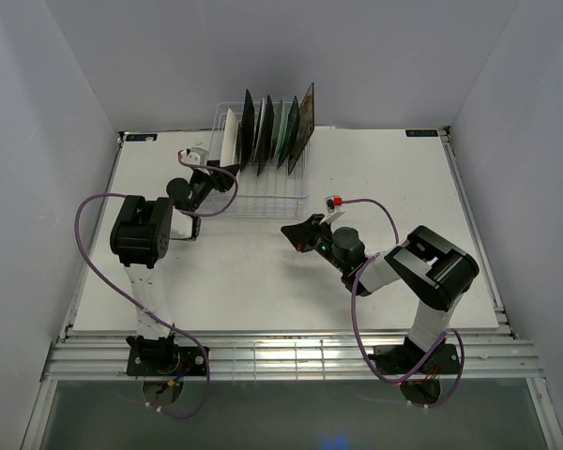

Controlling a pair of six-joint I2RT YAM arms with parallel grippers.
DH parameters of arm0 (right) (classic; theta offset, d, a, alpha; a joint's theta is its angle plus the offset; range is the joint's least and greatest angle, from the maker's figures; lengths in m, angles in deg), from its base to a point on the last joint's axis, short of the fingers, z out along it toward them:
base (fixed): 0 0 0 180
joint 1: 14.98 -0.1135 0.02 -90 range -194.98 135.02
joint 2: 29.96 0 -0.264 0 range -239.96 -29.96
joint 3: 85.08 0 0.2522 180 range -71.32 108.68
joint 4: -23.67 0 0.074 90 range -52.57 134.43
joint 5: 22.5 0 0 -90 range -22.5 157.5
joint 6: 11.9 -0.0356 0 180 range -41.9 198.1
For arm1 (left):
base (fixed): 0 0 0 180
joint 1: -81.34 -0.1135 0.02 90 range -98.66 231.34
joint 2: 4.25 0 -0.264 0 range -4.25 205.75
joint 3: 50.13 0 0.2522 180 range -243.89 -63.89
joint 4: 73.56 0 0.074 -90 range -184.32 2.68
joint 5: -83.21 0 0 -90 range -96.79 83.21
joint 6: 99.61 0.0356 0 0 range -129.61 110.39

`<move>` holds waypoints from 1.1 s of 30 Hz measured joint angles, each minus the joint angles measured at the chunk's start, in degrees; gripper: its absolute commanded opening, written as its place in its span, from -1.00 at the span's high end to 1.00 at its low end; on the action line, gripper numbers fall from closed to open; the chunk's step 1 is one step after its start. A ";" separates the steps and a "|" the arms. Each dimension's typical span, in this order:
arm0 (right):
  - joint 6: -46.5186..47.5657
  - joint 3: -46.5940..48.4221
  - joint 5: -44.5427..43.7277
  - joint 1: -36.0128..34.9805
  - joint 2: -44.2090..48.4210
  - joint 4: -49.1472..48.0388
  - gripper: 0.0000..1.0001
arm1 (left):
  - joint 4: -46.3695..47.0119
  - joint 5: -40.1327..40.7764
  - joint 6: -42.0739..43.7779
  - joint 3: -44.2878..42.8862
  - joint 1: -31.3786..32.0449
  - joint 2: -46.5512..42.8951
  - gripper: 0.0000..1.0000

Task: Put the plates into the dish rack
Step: Insert the plate into the dish rack.

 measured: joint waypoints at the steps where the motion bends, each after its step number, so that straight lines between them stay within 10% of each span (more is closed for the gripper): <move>1: 0.00 -0.13 0.02 0.00 0.02 0.07 0.85 | -0.17 -0.31 -0.24 -0.39 -0.15 0.00 -0.11; 33: -1.09 -4.26 1.07 0.37 1.22 -0.02 0.84 | -30.73 -8.72 5.55 -10.97 -2.95 -8.74 -0.15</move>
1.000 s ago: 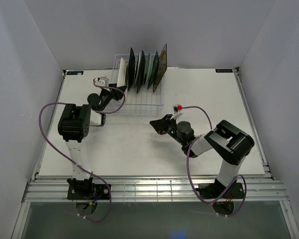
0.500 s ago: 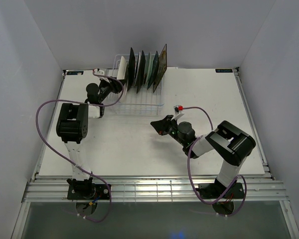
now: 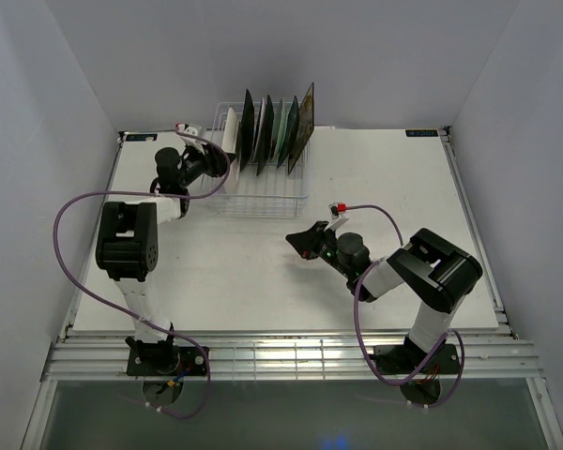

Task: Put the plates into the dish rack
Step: Insert the plate into the dish rack.

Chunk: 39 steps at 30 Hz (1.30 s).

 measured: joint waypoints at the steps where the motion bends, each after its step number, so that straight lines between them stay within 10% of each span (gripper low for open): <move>1: -0.04 -0.13 0.00 0.00 0.00 0.00 0.84 | -0.50 -0.17 0.37 0.42 -0.04 -0.70 -0.15; 39: -0.50 -3.30 0.42 0.00 2.67 -0.11 0.84 | -44.15 0.07 12.61 -23.45 -0.98 0.98 0.04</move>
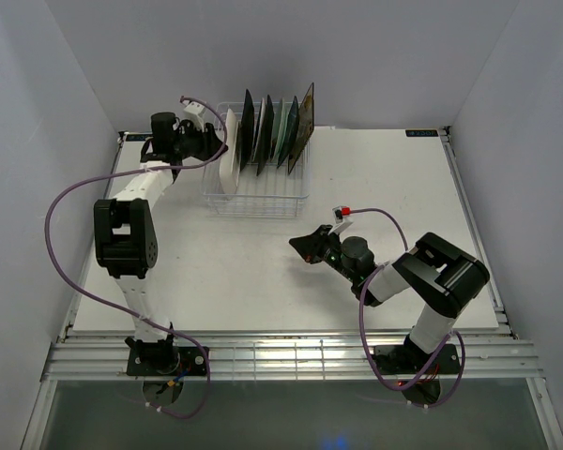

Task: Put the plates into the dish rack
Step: Insert the plate into the dish rack.

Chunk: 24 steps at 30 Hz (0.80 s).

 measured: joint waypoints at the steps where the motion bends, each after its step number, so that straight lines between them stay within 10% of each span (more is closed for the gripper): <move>1: -0.15 0.00 0.02 0.02 0.00 0.00 0.84 | -1.36 0.09 0.61 -0.37 0.02 0.07 -0.01; 16: -0.94 -1.51 0.24 0.42 0.00 -0.22 0.84 | -10.93 1.66 3.39 -5.03 1.92 3.54 -0.19; 24: -0.96 -1.99 0.26 0.74 0.00 -0.26 0.84 | -16.92 3.65 1.03 -9.73 3.52 5.77 0.36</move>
